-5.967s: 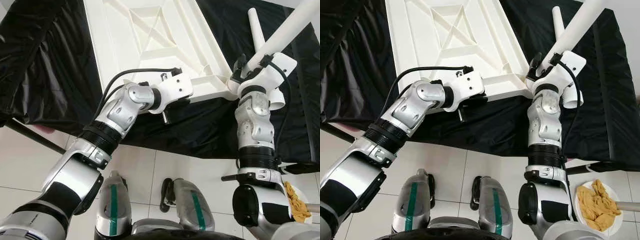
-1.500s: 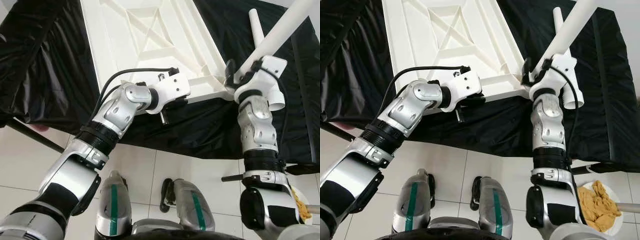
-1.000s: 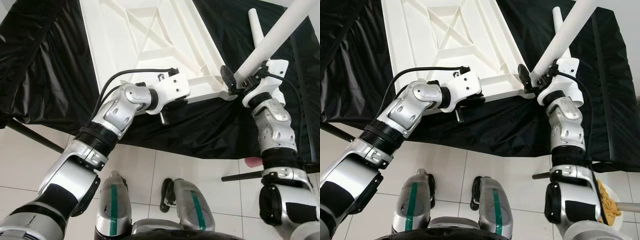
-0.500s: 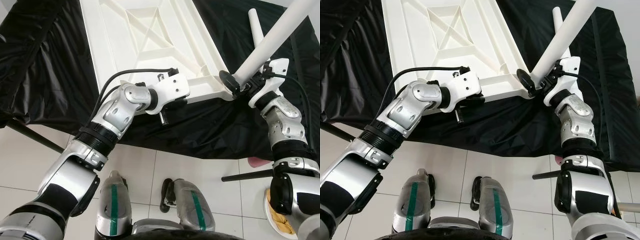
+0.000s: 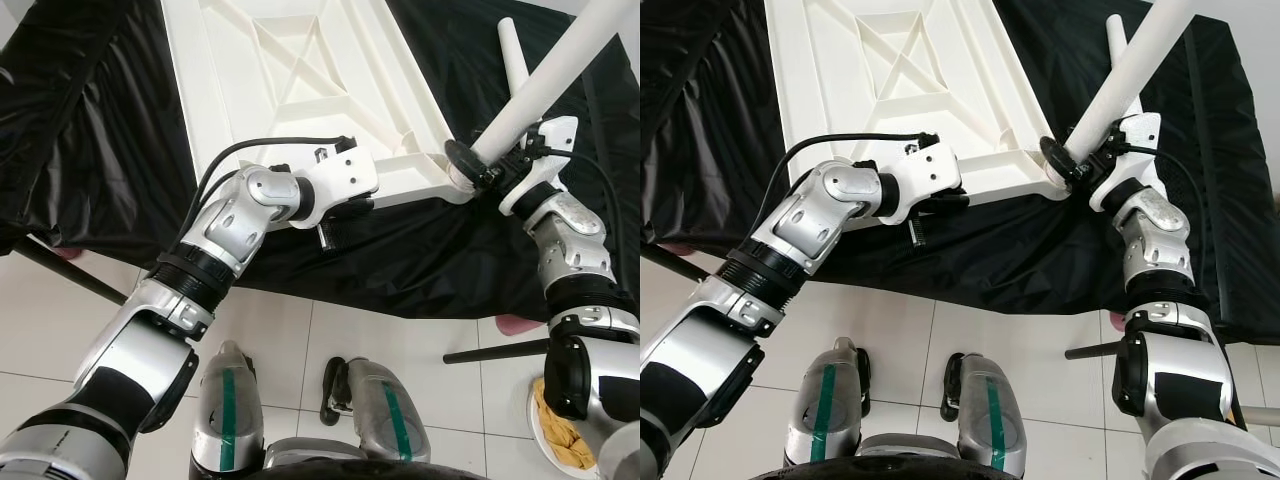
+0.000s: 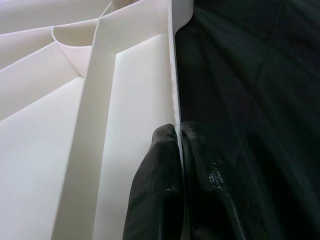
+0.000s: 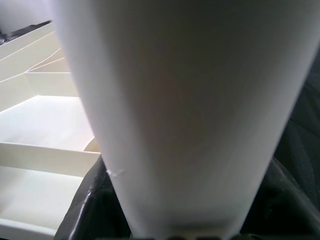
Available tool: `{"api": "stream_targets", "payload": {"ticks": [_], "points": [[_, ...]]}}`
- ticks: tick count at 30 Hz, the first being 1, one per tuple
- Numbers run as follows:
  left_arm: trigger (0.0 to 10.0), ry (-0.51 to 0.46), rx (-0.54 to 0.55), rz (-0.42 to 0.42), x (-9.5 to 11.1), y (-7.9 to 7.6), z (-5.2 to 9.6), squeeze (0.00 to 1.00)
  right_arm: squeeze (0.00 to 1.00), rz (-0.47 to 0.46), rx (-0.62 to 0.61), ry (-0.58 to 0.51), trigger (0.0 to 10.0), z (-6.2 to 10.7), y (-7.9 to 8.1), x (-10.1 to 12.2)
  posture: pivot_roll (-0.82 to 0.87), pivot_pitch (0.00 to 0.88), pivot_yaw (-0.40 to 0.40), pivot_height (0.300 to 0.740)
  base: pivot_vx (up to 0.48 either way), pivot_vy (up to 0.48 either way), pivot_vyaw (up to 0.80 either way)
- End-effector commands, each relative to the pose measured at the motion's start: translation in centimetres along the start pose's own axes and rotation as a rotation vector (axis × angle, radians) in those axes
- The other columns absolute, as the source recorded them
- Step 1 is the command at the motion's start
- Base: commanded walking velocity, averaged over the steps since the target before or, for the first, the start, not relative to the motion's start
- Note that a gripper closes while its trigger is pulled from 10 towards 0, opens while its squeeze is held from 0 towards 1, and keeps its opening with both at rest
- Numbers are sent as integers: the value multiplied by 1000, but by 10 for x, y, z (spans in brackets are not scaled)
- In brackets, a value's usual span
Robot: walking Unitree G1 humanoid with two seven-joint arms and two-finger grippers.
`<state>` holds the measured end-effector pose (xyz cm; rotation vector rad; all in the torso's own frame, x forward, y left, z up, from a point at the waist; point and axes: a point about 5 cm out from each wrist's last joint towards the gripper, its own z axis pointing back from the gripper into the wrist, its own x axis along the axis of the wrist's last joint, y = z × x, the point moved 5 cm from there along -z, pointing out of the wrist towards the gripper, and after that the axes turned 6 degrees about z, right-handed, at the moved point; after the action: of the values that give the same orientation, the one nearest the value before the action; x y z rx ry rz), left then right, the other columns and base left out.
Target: Building children table
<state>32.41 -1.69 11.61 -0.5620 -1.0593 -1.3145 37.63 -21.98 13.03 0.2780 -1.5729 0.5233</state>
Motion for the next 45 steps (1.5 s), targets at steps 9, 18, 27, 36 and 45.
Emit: {"api": "stream_targets", "payload": {"ticks": [9, 18, 27, 36, 45], "points": [[10000, -6, -27, -13, 5, -5, -4, 0, 0, 6, -20, 43, 10000, 5, 2, -12, 79, 27, -53, 740, 0, 0, 0], [10000, -11, -31, -14, 6, -7, -6, 0, 0, 17, -165, 9, 10000, 0, 0, -5, 73, 31, -59, 740, 0, 0, 0], [10000, -13, -28, -15, 7, -7, -6, 0, 0, -7, -334, 18, 10000, -5, 2, -6, 75, 30, -66, 740, 0, 0, 0], [10000, -14, -30, -12, 7, -8, -6, 0, 0, -128, -558, -30, 10000, -11, 7, 7, 80, 24, -77, 740, 0, 0, 0], [10000, -16, -31, -11, 7, -9, -8, 0, 0, -145, -776, 6, 10000, -8, 14, 11, 81, 14, -83, 740, 0, 0, 0]]}}
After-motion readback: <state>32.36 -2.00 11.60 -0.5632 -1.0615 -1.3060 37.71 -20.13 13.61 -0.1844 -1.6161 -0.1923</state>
